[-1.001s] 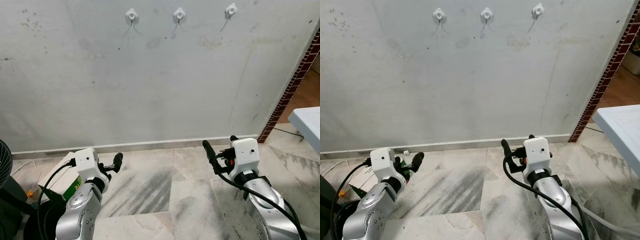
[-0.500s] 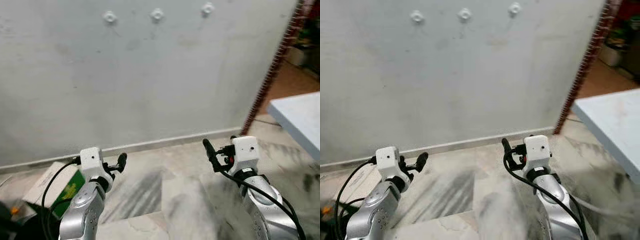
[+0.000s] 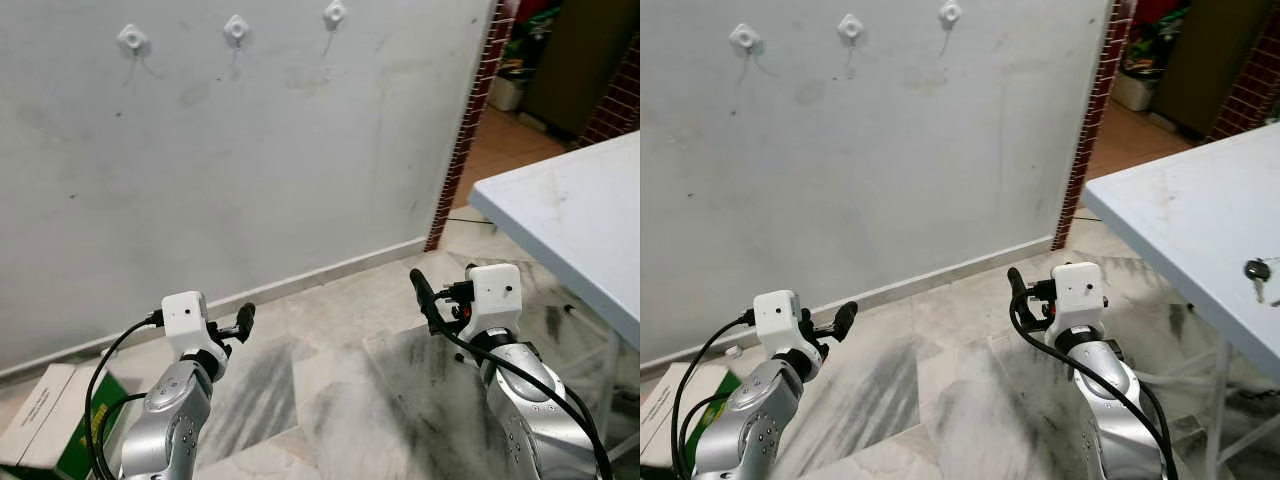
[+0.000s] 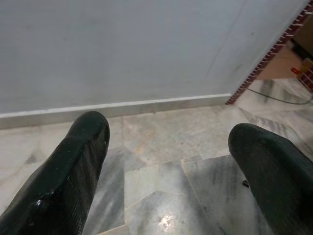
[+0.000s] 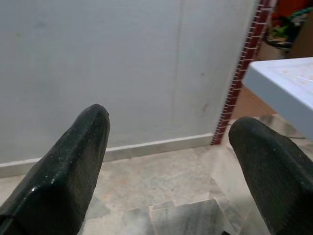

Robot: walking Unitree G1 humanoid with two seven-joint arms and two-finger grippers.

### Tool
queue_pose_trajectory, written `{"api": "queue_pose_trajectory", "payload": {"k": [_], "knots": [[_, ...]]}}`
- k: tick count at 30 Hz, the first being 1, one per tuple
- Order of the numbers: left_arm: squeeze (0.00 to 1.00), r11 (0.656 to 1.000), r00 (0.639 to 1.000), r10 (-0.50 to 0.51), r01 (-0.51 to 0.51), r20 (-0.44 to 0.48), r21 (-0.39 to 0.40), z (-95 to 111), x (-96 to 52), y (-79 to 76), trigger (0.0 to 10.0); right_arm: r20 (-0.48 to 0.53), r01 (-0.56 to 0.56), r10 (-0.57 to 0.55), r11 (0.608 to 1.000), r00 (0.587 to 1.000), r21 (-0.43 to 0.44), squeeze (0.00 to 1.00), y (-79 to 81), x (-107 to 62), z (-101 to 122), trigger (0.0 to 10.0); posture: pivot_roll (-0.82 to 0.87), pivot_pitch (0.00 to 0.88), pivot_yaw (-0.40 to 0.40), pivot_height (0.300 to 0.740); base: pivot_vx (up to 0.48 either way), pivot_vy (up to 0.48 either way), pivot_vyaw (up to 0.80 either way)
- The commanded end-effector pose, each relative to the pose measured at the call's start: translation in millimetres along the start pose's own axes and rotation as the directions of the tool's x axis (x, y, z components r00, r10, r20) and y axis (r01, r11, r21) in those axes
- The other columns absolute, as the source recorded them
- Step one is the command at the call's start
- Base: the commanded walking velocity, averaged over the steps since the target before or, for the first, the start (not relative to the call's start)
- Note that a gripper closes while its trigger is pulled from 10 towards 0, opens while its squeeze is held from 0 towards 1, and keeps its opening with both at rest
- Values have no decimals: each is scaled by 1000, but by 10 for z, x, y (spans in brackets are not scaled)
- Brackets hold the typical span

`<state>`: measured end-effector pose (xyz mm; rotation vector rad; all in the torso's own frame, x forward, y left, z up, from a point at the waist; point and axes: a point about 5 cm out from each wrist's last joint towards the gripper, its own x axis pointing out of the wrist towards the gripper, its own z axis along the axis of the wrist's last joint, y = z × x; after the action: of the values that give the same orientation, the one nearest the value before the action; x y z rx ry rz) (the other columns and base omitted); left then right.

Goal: Hang keys on a hook

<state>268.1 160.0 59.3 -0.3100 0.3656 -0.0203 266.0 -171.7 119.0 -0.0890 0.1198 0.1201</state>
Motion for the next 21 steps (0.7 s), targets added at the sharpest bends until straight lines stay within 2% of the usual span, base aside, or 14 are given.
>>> {"api": "queue_pose_trajectory", "payload": {"k": [1, 7, 14, 21], "knots": [[0, 1000, 1000, 25, -25, -7, 12, 14, 23, 49, 10000, -4, 4, -4, 1000, 1000, -5, 0, 0, 35, -2, 10000, -79, 0, 69, 740, 0, 0, -788], [0, 1000, 997, -18, 19, -81, 12, -62, 32, 20, 10000, -4, 13, -13, 1000, 1000, -12, 0, -7, 42, -3, 10000, -78, 0, 70, 740, 0, 0, -788], [0, 993, 983, -97, 107, -154, 57, -174, -44, 33, 10000, -29, 79, -80, 996, 996, -38, 0, -135, 0, -109, 10000, -78, 0, 72, 740, 0, 0, -788], [0, 985, 972, -132, 151, -193, 87, -178, -69, 76, 10000, -48, 115, -117, 992, 992, -48, 0, -205, -49, -195, 10000, -77, 0, 80, 740, 0, 0, -788]]}}
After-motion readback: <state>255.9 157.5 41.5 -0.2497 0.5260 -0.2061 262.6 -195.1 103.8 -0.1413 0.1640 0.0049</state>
